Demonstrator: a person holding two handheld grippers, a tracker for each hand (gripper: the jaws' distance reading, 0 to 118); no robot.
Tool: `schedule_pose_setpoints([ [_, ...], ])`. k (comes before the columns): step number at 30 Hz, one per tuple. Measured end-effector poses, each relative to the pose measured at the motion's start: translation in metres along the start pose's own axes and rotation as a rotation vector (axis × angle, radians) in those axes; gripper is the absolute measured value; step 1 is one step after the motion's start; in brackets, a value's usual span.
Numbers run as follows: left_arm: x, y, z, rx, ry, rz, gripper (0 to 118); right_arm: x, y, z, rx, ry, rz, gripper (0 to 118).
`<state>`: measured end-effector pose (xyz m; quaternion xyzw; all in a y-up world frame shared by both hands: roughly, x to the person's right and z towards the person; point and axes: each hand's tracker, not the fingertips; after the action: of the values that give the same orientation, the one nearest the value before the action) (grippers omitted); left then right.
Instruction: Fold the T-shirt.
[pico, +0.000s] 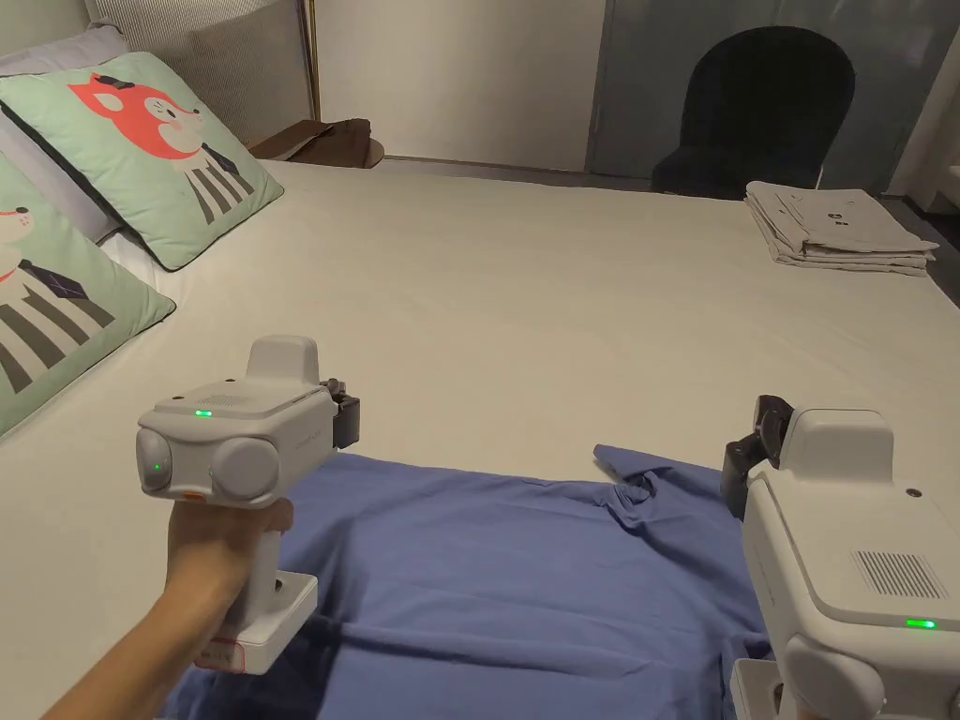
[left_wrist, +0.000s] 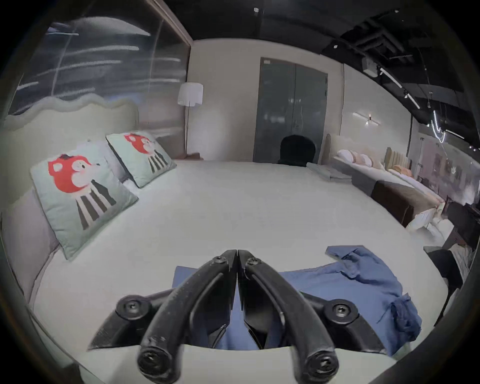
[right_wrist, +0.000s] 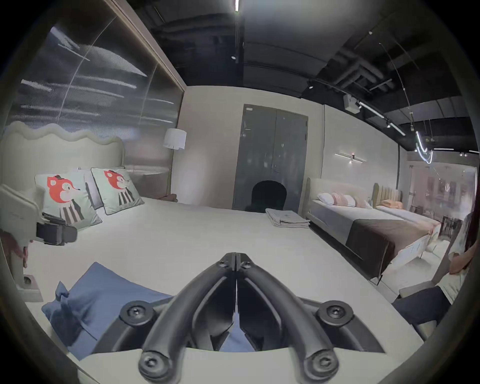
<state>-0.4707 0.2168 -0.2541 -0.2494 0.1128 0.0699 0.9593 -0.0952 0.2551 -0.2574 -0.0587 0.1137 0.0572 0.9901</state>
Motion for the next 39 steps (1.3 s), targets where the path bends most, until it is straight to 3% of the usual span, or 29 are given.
schedule_pose_setpoints([
  [4,-0.021,0.007,-0.063,-0.157,0.004,-0.007,1,0.0,-0.004,-0.029,-0.021,0.0,0.007,0],
  [5,-0.027,0.008,-0.074,-0.185,0.005,-0.006,14,0.0,-0.006,-0.035,-0.027,0.0,0.007,0],
  [7,-0.038,0.008,-0.103,-0.258,0.04,-0.013,54,0.0,-0.01,-0.049,-0.045,-0.001,0.01,0],
  [8,-0.043,0.007,-0.117,-0.312,0.056,-0.011,63,0.0,-0.012,-0.056,-0.054,-0.002,0.01,0],
  [9,-0.05,0.006,-0.129,-0.358,0.056,0.017,63,0.0,-0.015,-0.062,-0.064,-0.003,0.01,0],
  [10,-0.054,0.005,-0.138,-0.393,0.048,0.022,87,0.0,-0.017,-0.067,-0.072,-0.006,0.01,0],
  [11,-0.058,0.003,-0.144,-0.378,0.059,0.037,103,0.001,-0.02,-0.072,-0.081,-0.007,0.009,0],
  [12,-0.062,0.001,-0.153,-0.382,0.074,0.038,104,0.002,-0.025,-0.077,-0.092,-0.01,0.009,0],
  [16,-0.069,-0.009,-0.173,-0.456,0.121,0.035,102,0.007,-0.036,-0.091,-0.13,-0.019,0.004,0],
  [17,-0.07,-0.012,-0.176,-0.464,0.114,0.043,95,0.009,-0.039,-0.094,-0.138,-0.024,0.004,0],
  [20,-0.063,-0.025,-0.18,-0.509,0.09,0.037,53,0.015,-0.046,-0.099,-0.16,-0.033,-0.003,0],
  [22,-0.056,-0.03,-0.175,-0.478,0.093,0.004,44,0.021,-0.049,-0.102,-0.175,-0.039,-0.008,0],
  [24,-0.049,-0.027,-0.171,-0.451,0.068,-0.02,3,0.027,-0.05,-0.105,-0.189,-0.047,-0.015,0],
  [27,-0.043,-0.025,-0.165,-0.432,0.087,-0.057,3,0.039,-0.052,-0.115,-0.209,-0.051,-0.029,0],
  [29,-0.048,-0.022,-0.156,-0.407,0.079,-0.045,3,0.051,-0.057,-0.132,-0.254,-0.038,-0.08,2],
  [30,-0.049,-0.019,-0.149,-0.387,0.072,-0.036,3,0.057,-0.061,-0.144,-0.309,-0.042,-0.082,9],
  [31,-0.049,-0.016,-0.142,-0.369,0.065,-0.033,3,0.061,-0.065,-0.156,-0.376,-0.035,-0.074,25],
  [32,-0.049,-0.014,-0.134,-0.353,0.061,-0.031,3,0.068,-0.07,-0.169,-0.42,-0.032,-0.095,62],
  [34,-0.05,-0.008,-0.12,-0.321,0.008,-0.002,3,0.078,-0.084,-0.193,-0.519,-0.023,-0.136,104],
  [35,-0.049,-0.006,-0.114,-0.321,0.001,-0.004,3,0.082,-0.09,-0.202,-0.539,-0.031,-0.151,111],
  [39,-0.047,0.0,-0.1,-0.284,-0.013,-0.028,3,0.085,-0.108,-0.228,-0.648,0.006,-0.169,110],
])
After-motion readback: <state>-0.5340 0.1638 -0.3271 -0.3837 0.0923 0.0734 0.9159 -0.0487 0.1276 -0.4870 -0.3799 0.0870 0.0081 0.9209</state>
